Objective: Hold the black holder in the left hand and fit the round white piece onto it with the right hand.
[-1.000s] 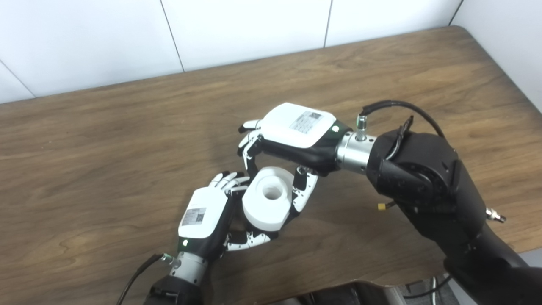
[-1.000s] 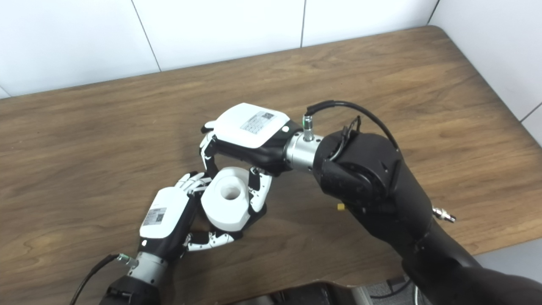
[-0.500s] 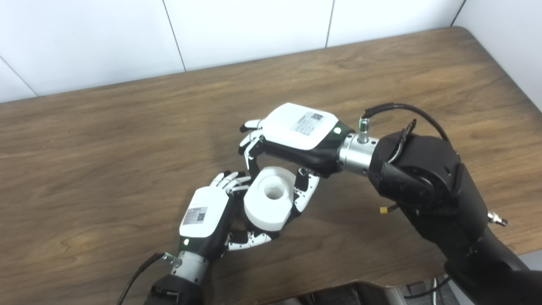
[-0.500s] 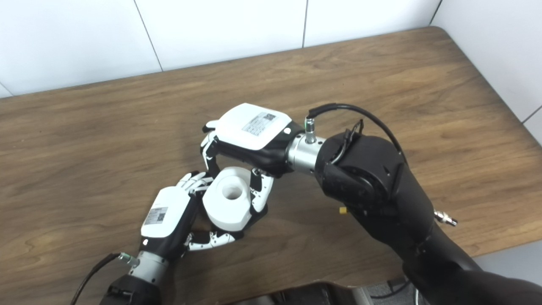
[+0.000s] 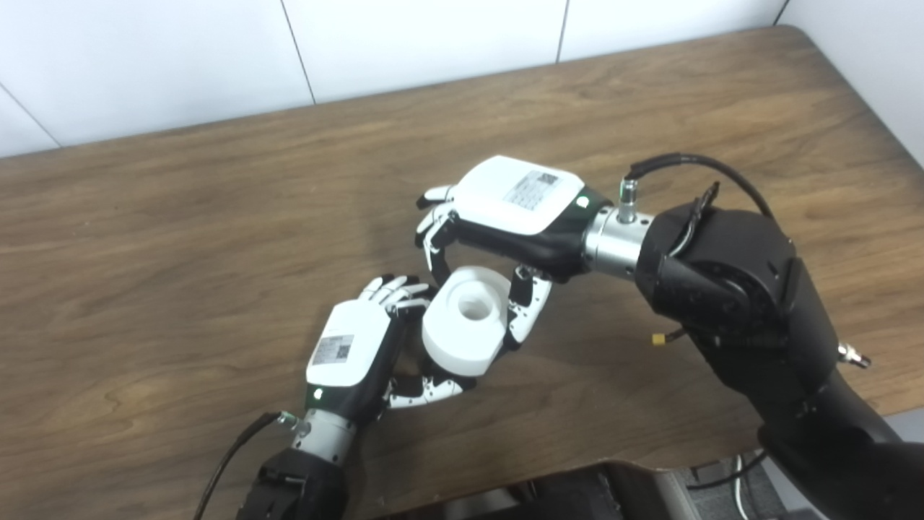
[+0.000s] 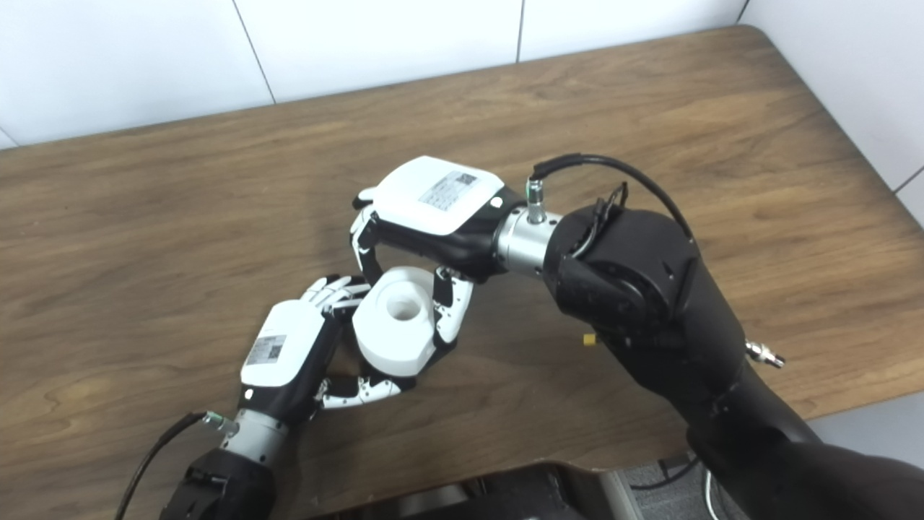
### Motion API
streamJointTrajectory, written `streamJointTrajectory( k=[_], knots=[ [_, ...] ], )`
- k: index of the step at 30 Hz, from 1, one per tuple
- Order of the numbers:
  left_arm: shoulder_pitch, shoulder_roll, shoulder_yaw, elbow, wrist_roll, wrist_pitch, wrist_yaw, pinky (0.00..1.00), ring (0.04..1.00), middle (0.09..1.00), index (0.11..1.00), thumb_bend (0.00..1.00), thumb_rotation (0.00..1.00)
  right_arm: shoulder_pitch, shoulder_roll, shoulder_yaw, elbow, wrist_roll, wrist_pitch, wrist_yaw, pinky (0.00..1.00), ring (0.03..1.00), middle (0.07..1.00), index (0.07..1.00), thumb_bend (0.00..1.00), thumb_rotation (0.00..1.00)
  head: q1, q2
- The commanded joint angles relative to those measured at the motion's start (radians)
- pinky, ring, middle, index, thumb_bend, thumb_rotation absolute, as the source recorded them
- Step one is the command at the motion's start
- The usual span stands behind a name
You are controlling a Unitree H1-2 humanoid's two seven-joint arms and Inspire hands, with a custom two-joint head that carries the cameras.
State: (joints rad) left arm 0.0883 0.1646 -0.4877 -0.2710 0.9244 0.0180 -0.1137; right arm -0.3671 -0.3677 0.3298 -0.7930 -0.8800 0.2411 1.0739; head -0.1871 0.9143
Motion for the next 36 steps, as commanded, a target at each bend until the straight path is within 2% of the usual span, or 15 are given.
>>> streamJointTrajectory(
  k=[1, 21, 27, 36],
  knots=[
    [0.002, 0.007, -0.008, 0.020, 0.010, 0.012, -0.038, 0.91, 0.862, 0.795, 0.487, 0.52, 0.05, -0.019, -0.013, -0.008, -0.009, -0.001, -0.016, 0.008, 0.83, 0.924, 0.792, 0.482, 0.52, 0.13, -0.002, 0.002],
    [0.003, 0.007, -0.008, 0.021, 0.009, 0.010, -0.038, 0.91, 0.861, 0.796, 0.486, 0.52, 0.05, -0.019, -0.010, -0.009, -0.005, 0.000, -0.036, -0.004, 0.83, 0.918, 0.786, 0.483, 0.52, 0.13, 0.000, 0.004],
    [0.002, 0.010, -0.007, 0.023, 0.007, 0.007, -0.037, 0.92, 0.863, 0.796, 0.487, 0.52, 0.05, -0.037, -0.004, -0.014, -0.009, -0.010, -0.020, 0.022, 0.85, 0.936, 0.787, 0.484, 0.52, 0.13, 0.000, 0.005],
    [0.002, 0.010, -0.008, 0.021, 0.009, 0.009, -0.040, 0.92, 0.862, 0.796, 0.487, 0.52, 0.05, -0.049, -0.009, -0.024, -0.010, -0.010, -0.031, 0.025, 0.84, 0.922, 0.778, 0.484, 0.52, 0.13, -0.001, 0.007]
  ],
)
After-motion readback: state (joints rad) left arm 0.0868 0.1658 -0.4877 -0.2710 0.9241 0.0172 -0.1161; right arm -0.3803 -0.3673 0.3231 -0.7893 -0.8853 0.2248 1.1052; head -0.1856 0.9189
